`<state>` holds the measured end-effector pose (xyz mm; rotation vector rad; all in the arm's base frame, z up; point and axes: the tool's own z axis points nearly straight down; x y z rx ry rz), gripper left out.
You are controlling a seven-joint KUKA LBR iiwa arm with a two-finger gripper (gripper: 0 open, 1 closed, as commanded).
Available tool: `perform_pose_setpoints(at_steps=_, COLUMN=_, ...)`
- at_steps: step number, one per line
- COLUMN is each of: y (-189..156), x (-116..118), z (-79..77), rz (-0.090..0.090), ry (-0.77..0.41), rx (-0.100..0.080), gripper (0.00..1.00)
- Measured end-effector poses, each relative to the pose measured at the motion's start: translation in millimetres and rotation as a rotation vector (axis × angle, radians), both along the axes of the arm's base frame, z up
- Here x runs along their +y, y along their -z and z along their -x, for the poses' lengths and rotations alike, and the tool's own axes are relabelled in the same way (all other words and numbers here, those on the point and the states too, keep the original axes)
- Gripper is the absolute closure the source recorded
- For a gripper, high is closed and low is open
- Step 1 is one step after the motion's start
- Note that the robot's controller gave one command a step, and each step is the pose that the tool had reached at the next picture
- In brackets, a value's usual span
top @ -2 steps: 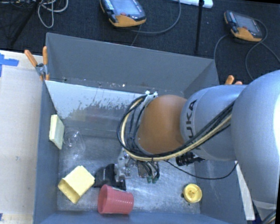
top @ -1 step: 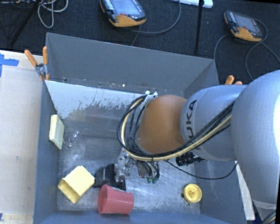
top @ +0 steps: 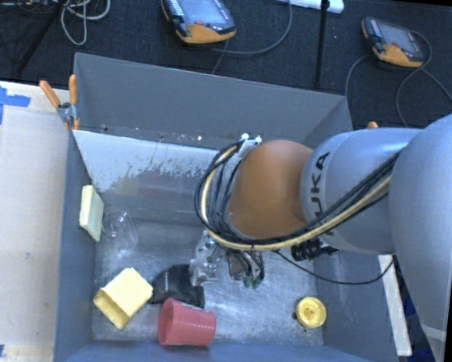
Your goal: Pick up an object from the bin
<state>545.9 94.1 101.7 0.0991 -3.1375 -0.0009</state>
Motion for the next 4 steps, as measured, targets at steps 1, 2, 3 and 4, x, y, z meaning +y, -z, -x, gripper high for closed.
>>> perform_pose_setpoints(at_steps=1, y=-23, x=-3, z=4.6, rz=0.000, ry=-0.005, rx=-0.004, gripper=1.00)
perform_pose_setpoints(at_steps=2, y=-21, x=-10, z=6.4, rz=0.001, ry=-0.008, rx=0.000, gripper=0.00)
perform_pose_setpoints(at_steps=3, y=-15, x=-12, z=6.8, rz=0.001, ry=-0.009, rx=0.001, gripper=0.00)
perform_pose_setpoints(at_steps=4, y=25, x=-4, z=-4.4, rz=-0.003, ry=-0.033, rx=-0.012, gripper=1.00)
